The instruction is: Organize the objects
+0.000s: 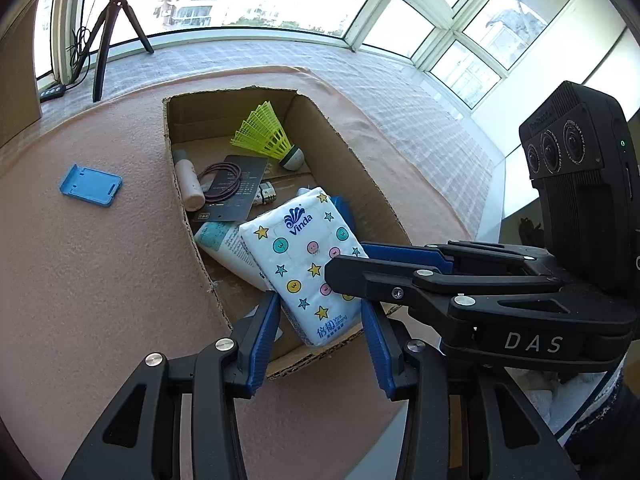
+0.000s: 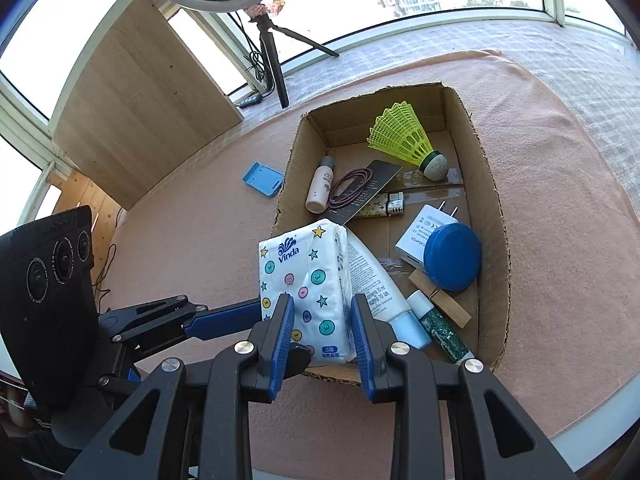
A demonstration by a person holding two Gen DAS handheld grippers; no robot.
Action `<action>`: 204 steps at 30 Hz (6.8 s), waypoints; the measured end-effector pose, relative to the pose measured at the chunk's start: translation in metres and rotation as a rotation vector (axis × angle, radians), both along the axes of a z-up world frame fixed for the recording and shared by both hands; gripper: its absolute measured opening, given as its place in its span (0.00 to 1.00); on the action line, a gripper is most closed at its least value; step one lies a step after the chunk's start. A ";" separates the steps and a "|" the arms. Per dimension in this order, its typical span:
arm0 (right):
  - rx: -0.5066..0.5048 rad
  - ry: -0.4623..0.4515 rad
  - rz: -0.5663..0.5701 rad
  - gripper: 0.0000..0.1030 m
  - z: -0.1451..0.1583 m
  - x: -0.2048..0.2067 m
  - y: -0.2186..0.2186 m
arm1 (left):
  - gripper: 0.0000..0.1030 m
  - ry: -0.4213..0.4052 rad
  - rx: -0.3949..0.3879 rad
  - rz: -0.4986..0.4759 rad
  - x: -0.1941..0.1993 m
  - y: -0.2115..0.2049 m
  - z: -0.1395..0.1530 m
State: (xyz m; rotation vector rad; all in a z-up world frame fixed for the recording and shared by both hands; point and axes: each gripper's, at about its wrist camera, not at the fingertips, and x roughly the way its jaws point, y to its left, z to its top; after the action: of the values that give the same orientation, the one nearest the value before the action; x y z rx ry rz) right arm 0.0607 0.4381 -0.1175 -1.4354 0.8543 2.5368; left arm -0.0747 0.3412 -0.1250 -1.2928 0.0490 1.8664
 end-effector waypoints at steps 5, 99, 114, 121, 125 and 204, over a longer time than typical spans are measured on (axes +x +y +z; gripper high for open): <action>-0.012 0.005 -0.049 0.38 -0.001 0.003 0.012 | 0.63 0.007 -0.032 0.020 -0.002 0.000 -0.002; 0.075 -0.278 0.268 0.39 -0.081 -0.262 -0.083 | 0.63 -0.088 -0.139 0.617 0.001 -0.326 -0.032; 0.302 -0.282 0.317 0.32 -0.081 -0.248 -0.116 | 0.63 -0.073 -0.144 0.605 -0.001 -0.310 -0.028; 0.271 -0.232 0.285 0.32 -0.069 -0.225 -0.114 | 0.63 -0.062 -0.147 0.593 -0.003 -0.304 -0.022; 0.286 -0.174 0.273 0.32 -0.042 -0.200 -0.111 | 0.63 -0.056 -0.146 0.578 -0.005 -0.296 -0.020; 0.362 0.117 0.083 0.57 0.064 -0.066 -0.192 | 0.67 0.255 -0.229 0.712 0.034 -0.335 0.084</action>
State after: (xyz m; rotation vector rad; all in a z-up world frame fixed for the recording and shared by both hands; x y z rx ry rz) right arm -0.0052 0.2462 -0.0533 -1.2422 0.3257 2.6792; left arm -0.0406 0.0067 -0.0413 -1.3166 -0.0774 2.6945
